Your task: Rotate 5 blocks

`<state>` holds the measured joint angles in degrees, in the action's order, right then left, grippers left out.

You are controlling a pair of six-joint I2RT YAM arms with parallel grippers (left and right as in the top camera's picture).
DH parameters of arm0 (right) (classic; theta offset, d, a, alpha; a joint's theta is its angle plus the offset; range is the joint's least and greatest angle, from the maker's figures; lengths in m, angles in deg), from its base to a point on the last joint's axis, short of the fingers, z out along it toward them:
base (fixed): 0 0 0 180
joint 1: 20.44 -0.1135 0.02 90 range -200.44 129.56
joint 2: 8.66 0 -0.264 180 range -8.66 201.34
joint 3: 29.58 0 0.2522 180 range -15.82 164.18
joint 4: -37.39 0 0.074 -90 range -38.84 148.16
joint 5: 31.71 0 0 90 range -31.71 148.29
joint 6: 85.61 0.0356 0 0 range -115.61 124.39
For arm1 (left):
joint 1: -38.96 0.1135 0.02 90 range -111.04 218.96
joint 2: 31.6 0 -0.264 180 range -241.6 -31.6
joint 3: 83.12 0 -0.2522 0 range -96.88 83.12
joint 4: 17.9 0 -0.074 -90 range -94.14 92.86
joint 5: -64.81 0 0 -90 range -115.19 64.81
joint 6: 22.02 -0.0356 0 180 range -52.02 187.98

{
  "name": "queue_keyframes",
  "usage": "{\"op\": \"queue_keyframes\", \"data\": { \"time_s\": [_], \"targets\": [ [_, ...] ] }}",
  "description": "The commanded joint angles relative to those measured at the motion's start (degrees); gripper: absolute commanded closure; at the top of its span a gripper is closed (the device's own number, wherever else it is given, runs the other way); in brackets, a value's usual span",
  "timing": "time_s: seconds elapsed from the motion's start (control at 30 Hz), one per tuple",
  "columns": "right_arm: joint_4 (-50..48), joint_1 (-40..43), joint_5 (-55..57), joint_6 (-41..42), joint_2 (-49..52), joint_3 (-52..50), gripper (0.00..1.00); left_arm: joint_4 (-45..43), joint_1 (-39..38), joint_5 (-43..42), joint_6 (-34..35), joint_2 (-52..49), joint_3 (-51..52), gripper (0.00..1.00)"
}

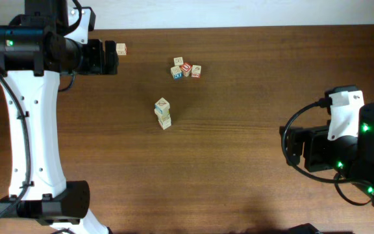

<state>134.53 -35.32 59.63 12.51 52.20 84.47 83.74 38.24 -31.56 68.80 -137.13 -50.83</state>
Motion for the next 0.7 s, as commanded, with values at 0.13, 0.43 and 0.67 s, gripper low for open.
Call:
{"op": "queue_keyframes", "data": {
  "time_s": [0.13, 0.43, 0.67],
  "targets": [
    [-17.73, 4.74, 7.89, -0.44, -6.78, -14.97, 0.02, 0.09, 0.13, 0.20, -1.11, 0.35, -0.39, 0.01],
    [-57.90, 13.49, -3.39, -2.36, -36.06, -64.35, 0.02, 0.09, 0.13, 0.20, -1.11, 0.35, -0.39, 0.01],
    [-74.86, 14.21, -5.25, -1.88, -56.43, -93.00, 0.02, 0.09, 0.13, 0.20, -1.11, 0.35, -0.39, 0.01]
  ]
}}
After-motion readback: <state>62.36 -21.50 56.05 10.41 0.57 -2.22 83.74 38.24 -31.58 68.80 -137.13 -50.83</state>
